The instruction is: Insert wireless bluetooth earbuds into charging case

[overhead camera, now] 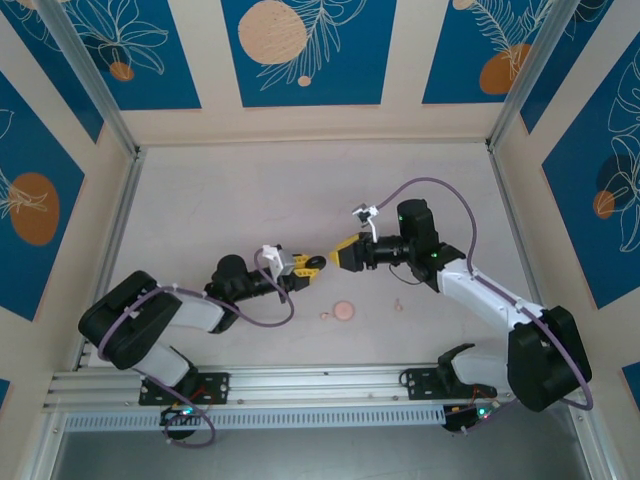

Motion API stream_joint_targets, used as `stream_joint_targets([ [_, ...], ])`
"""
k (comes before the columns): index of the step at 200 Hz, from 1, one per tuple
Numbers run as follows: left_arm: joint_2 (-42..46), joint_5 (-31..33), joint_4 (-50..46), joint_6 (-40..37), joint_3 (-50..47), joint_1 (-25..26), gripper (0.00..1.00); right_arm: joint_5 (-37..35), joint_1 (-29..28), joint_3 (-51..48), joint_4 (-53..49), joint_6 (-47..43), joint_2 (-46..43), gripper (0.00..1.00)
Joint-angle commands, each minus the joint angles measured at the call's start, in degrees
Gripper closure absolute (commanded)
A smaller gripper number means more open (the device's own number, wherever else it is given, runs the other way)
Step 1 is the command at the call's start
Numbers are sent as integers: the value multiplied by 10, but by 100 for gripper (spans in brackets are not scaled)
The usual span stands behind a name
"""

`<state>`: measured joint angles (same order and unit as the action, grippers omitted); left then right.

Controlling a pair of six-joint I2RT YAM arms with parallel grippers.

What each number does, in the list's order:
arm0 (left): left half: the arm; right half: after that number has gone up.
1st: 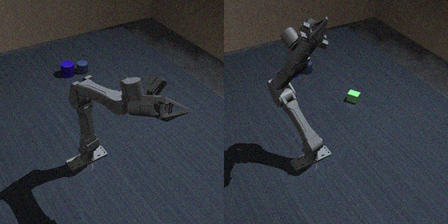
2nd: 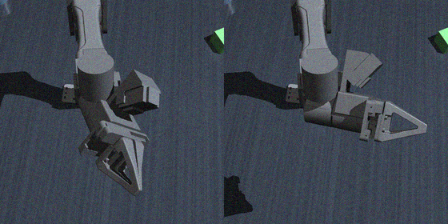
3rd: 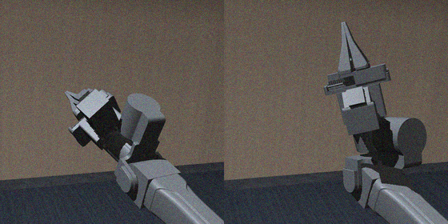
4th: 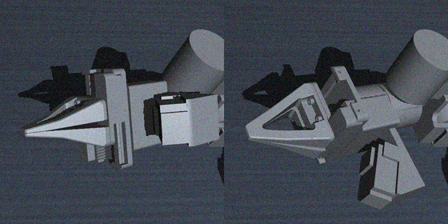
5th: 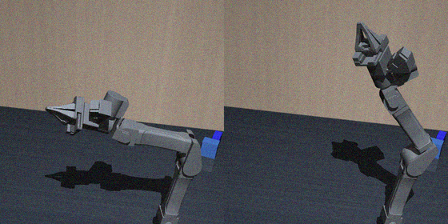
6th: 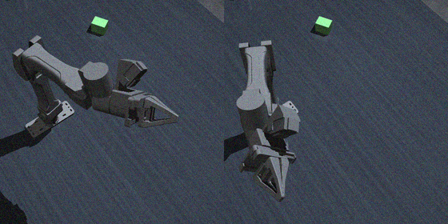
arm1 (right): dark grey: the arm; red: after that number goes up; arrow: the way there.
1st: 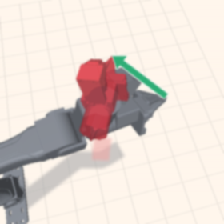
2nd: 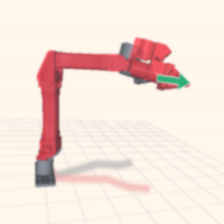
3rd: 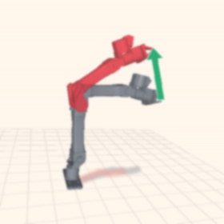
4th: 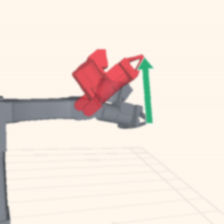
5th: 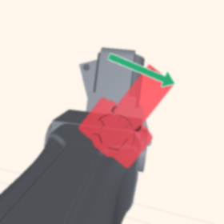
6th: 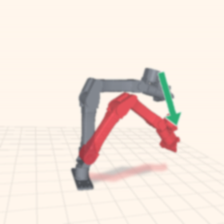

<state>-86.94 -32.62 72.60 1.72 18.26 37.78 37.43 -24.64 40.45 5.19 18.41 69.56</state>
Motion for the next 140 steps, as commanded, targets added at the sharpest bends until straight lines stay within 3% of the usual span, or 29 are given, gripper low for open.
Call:
stream_joint_targets([
  [1,31,15,-49,32,11,3,90,-28,4,-3,12,-9,-29,47],
  [22,79,68,-181,52,37,3,90,-41,6,-10,13,-6,-33,47],
  [49,147,191,-434,81,101,2,88,-43,8,-19,31,6,-23,47],
  [64,169,227,-561,98,143,-4,88,-37,7,-20,43,12,-13,47],
  [104,184,235,-747,155,223,-47,87,-32,4,-20,66,23,7,47],
  [140,146,180,-856,200,287,-119,86,-34,1,-17,71,23,20,47],
])
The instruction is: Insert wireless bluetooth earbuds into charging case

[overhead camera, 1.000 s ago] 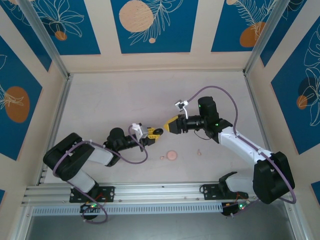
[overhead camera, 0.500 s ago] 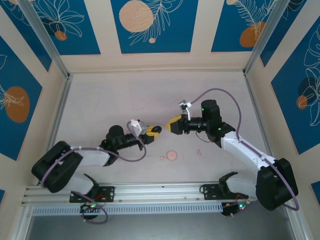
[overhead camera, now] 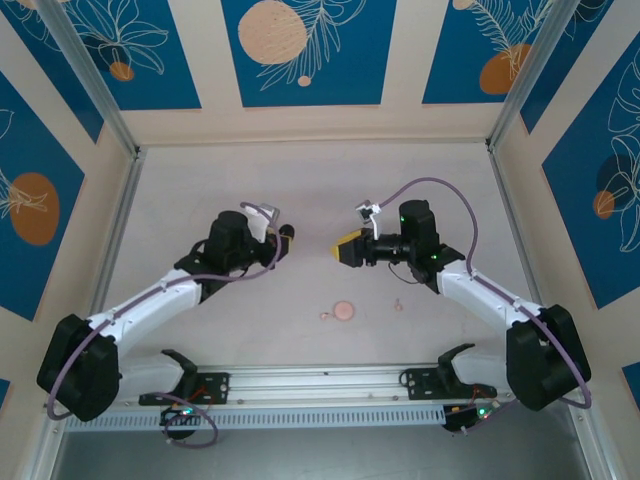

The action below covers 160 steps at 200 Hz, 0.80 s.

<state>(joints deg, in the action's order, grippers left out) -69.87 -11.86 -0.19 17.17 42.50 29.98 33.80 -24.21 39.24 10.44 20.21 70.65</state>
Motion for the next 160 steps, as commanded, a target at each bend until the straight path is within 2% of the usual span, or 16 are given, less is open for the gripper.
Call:
stream_joint_targets([
  [1,-27,-29,-131,46,47,-44,86,3,-3,-5,19,5,10,47],
  [62,-146,-83,-212,49,129,-117,86,5,-21,3,43,12,49,47],
  [97,-230,-133,-207,51,164,-138,86,8,-37,17,52,12,81,47],
  [160,-313,-162,-236,39,224,-166,85,-3,-57,19,55,9,100,48],
])
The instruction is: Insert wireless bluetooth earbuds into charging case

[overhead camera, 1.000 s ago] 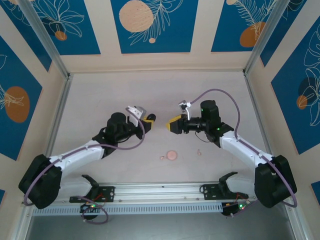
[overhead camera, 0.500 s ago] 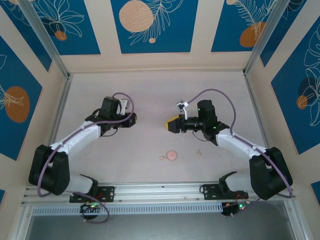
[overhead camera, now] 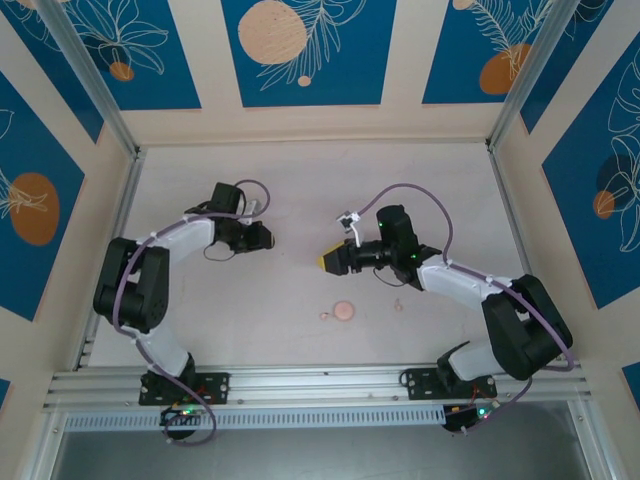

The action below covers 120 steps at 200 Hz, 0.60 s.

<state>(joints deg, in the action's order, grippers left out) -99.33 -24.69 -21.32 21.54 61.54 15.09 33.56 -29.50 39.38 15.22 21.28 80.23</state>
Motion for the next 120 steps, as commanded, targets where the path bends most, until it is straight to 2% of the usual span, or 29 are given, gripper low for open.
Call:
stream_joint_targets([
  [1,-19,-34,-25,-4,35,-17,85,-1,-4,18,8,-2,5,48],
  [39,-53,-65,-48,-15,57,-39,84,-5,-5,15,5,-3,3,48],
  [120,-91,-74,-73,-32,76,-61,82,-8,-10,20,-4,-9,3,48],
])
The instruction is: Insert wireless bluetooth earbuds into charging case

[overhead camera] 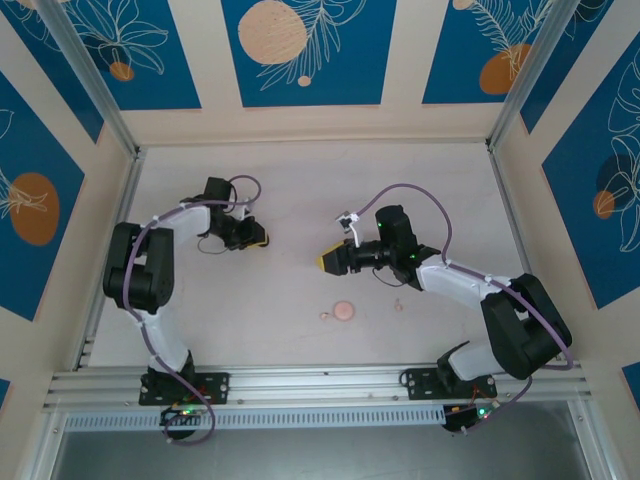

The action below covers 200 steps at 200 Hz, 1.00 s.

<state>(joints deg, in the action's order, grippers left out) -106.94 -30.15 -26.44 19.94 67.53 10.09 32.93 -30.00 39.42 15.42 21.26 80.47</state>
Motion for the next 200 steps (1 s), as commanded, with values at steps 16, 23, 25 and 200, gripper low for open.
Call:
stream_joint_targets([
  [16,-20,-20,-25,-16,20,-15,82,-3,-6,21,-11,-11,1,48],
  [23,-23,-17,-26,-17,21,-16,81,-4,-6,21,-12,-11,1,48],
  [25,-22,-17,-26,-17,21,-17,81,-4,-6,22,-12,-12,1,48],
  [200,-20,81,-93,-45,72,-29,60,-21,-12,36,-55,-30,-20,47],
])
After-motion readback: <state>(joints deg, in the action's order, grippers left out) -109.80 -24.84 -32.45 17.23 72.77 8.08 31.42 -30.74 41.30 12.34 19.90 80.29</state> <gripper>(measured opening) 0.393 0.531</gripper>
